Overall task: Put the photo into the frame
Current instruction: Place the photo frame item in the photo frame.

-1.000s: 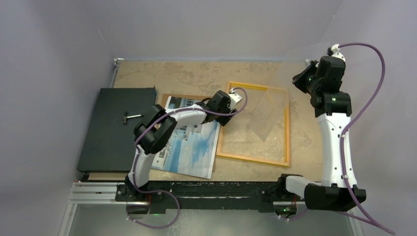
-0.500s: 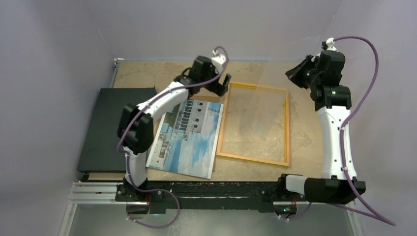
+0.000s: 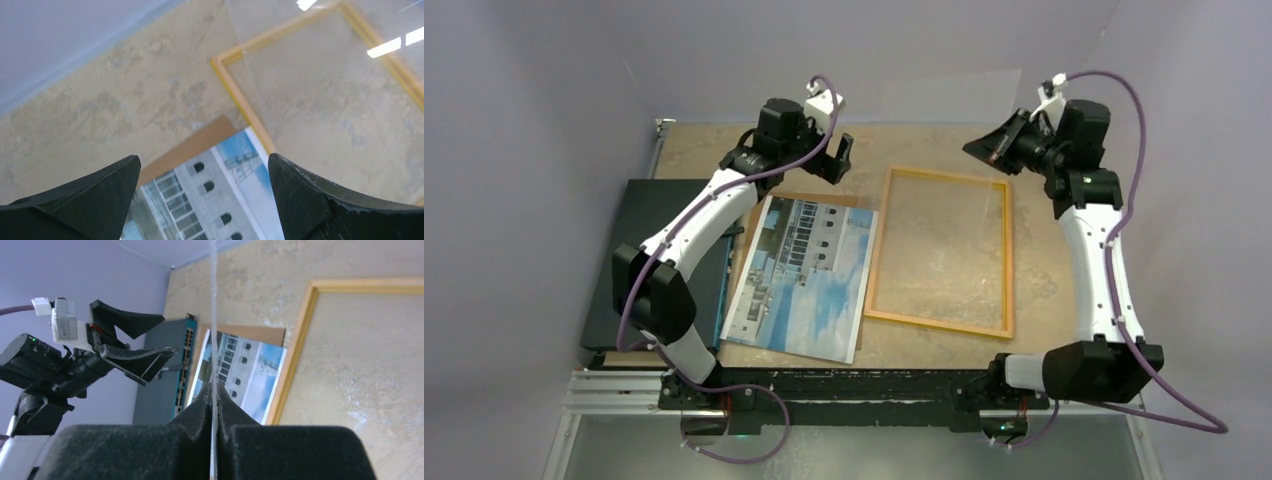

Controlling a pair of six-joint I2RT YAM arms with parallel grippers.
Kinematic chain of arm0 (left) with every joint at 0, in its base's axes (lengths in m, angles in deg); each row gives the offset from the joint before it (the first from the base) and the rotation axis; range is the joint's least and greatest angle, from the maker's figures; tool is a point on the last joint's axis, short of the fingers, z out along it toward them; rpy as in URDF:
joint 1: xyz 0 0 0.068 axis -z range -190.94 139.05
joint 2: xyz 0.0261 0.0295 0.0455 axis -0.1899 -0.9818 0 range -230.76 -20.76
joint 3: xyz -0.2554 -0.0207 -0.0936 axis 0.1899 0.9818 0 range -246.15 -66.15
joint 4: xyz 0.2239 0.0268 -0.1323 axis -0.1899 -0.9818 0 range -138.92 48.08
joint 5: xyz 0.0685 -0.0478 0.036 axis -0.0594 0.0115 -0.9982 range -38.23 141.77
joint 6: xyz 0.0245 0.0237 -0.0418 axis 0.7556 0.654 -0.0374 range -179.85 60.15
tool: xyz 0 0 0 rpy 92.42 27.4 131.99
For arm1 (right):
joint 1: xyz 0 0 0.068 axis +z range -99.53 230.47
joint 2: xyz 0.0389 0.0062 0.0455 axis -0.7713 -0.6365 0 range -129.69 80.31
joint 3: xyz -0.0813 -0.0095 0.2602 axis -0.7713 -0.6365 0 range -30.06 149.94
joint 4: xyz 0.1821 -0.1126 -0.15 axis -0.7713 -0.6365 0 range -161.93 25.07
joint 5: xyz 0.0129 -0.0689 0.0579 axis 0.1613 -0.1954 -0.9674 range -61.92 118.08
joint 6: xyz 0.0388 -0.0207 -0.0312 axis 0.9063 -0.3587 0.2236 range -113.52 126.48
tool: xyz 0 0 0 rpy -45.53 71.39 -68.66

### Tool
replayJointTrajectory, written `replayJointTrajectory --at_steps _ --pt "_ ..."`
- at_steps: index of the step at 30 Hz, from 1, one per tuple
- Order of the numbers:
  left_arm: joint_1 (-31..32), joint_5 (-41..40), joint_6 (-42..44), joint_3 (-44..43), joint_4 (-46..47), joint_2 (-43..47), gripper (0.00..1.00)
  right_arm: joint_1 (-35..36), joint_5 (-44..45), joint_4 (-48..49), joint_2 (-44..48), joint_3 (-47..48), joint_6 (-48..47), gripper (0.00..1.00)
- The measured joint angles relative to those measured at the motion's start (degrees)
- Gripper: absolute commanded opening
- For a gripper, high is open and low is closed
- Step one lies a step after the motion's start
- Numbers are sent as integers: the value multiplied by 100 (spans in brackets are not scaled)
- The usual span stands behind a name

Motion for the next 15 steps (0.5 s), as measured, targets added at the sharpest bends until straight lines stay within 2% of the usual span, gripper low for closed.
replayJointTrajectory --at_steps 5,8,10,15 --pt "-254 238 48 1200 98 133 100 -2 -26 284 -92 -1296 -90 0" --pt "-258 317 157 1502 70 131 90 -17 83 334 -319 -1915 -243 0" --pt "-243 369 297 1637 68 118 87 -46 127 348 -470 -2122 -328 0" --pt "-190 378 732 1812 50 -125 89 -125 339 321 -730 -2197 -621 3"
